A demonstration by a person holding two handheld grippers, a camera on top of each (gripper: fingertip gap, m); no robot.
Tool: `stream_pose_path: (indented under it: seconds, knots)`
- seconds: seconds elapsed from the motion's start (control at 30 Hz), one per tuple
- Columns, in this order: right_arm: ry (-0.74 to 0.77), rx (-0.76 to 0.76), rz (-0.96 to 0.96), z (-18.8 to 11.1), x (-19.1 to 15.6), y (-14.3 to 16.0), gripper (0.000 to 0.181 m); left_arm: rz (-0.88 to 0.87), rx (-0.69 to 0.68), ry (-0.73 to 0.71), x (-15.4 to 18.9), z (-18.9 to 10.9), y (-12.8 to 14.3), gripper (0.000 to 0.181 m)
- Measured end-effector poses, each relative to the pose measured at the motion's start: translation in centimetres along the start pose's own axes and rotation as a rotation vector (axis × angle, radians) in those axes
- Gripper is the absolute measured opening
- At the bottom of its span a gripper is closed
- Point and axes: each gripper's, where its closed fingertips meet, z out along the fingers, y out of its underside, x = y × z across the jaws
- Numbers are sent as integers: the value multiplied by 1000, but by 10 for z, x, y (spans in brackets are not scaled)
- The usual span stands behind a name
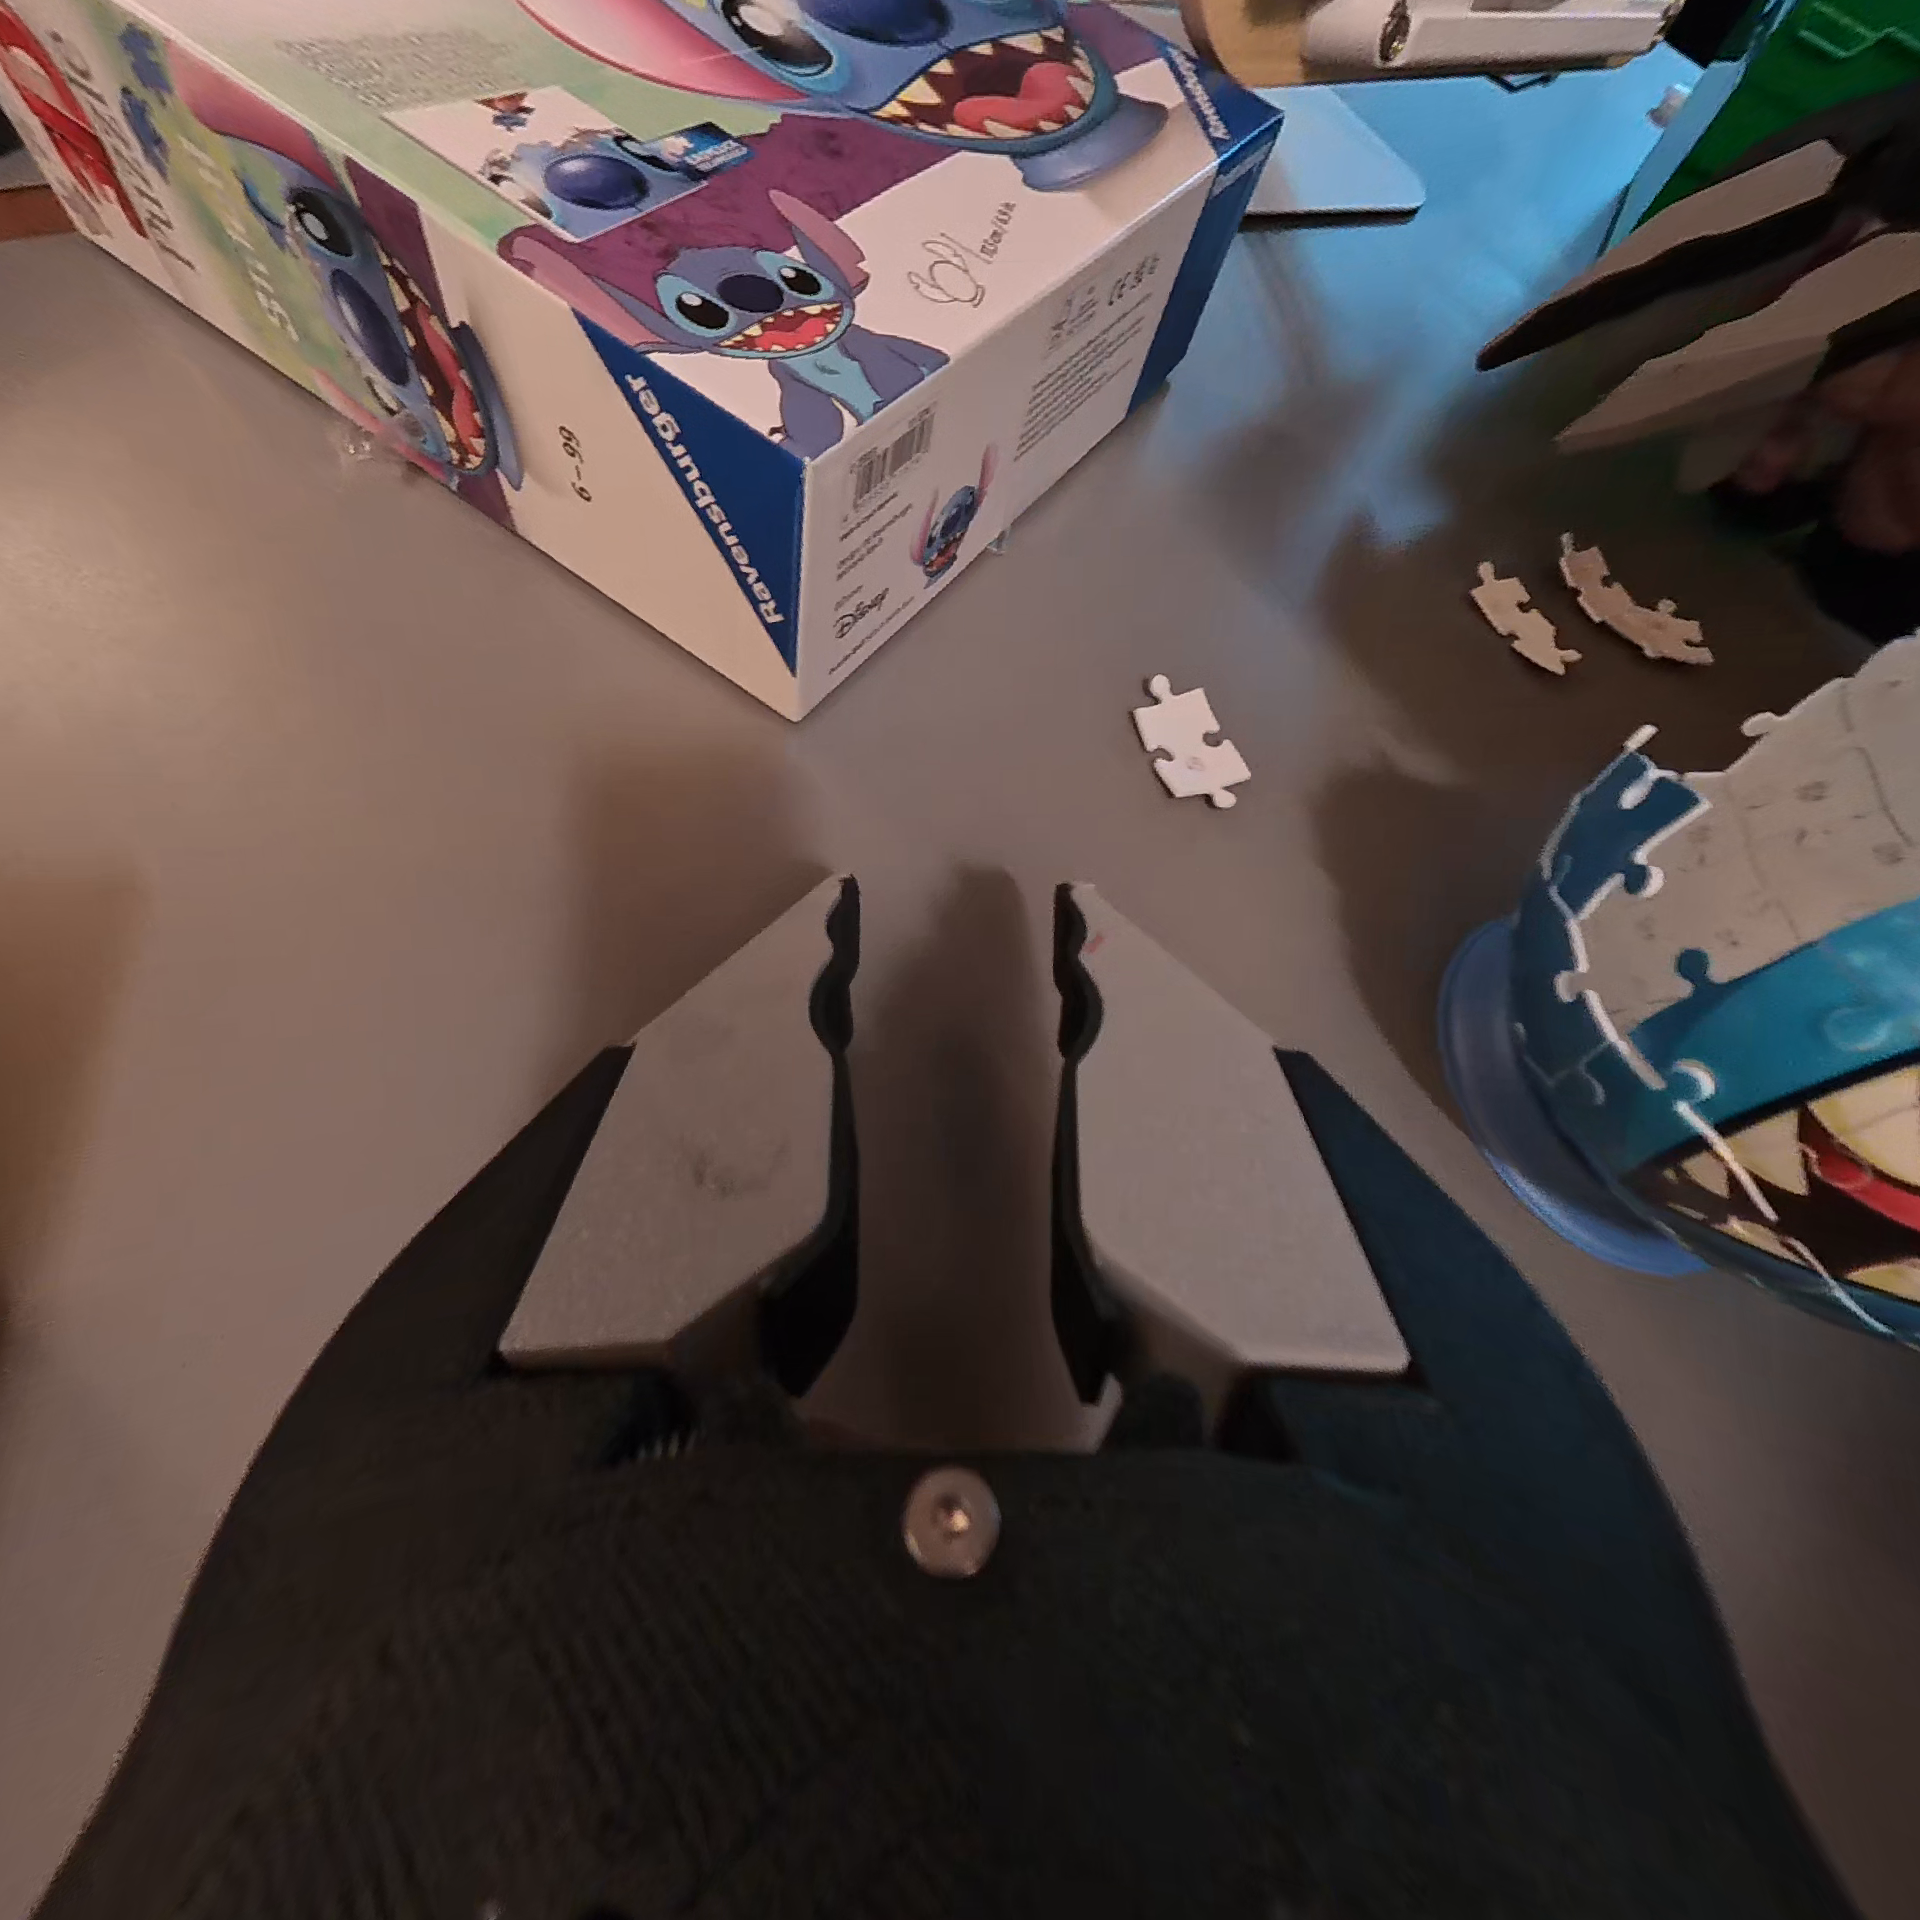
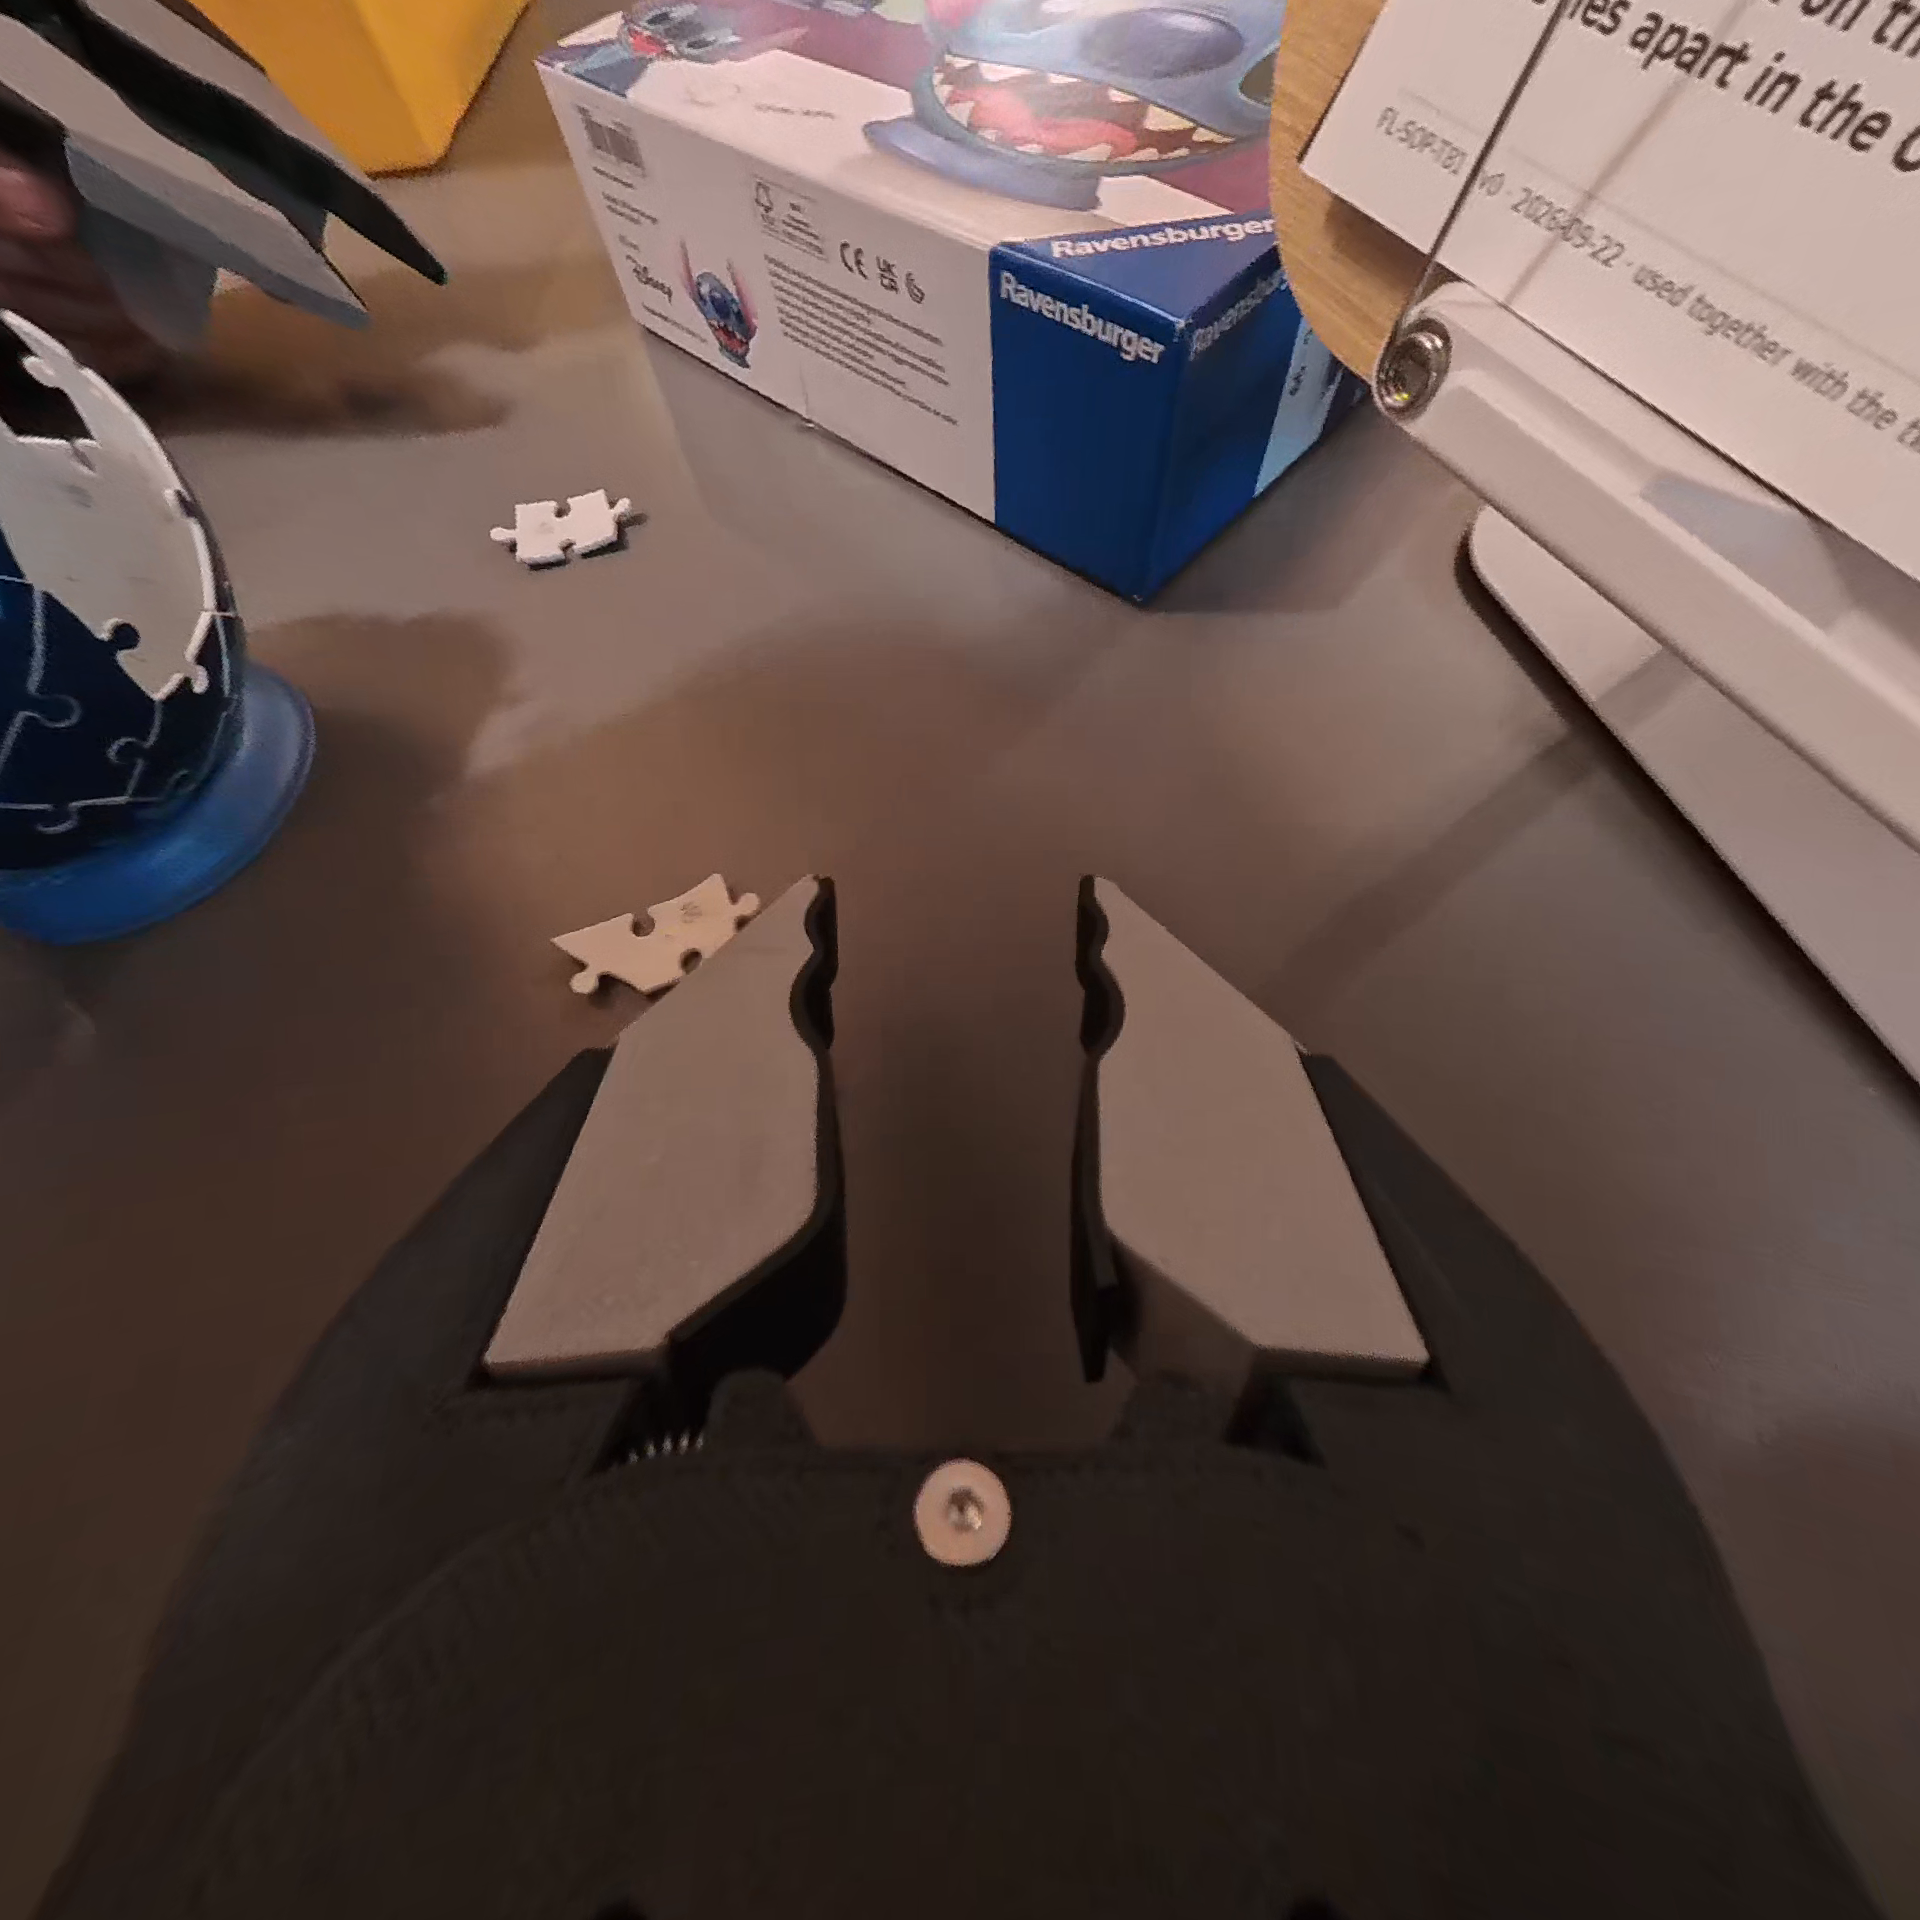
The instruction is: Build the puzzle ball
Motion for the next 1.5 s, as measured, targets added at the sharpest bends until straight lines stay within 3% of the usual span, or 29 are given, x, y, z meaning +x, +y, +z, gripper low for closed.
stream_pose_path:
  seconds: [0.37, 0.63, 0.97, 1.07, 1.27, 1.37, 1.5]
  knots:
    - [-23, -81, -27, -1, -1, 13, 45, 17, 0, -45, -8, -2, 0, 32]
    - [-130, -203, -155, 3, -38, 28, 46, 19, -10, -53, -9, -1, 1, 32]
    - [-202, -242, -246, 20, -65, 27, 54, 53, -25, -72, -8, 1, 3, 31]
    - [-199, -231, -260, 23, -67, 25, 43, 59, -32, -67, -6, 2, 5, 31]
    - [-197, -227, -320, 24, -72, 20, 42, 22, -36, 21, 9, 3, 4, 31]
    - [-164, -207, -354, 18, -64, 3, 42, 60, -29, 89, 29, 0, -14, 32]
    - [-211, -143, -375, 12, -68, -39, 42, 117, -11, 181, 63, -2, -59, 31]
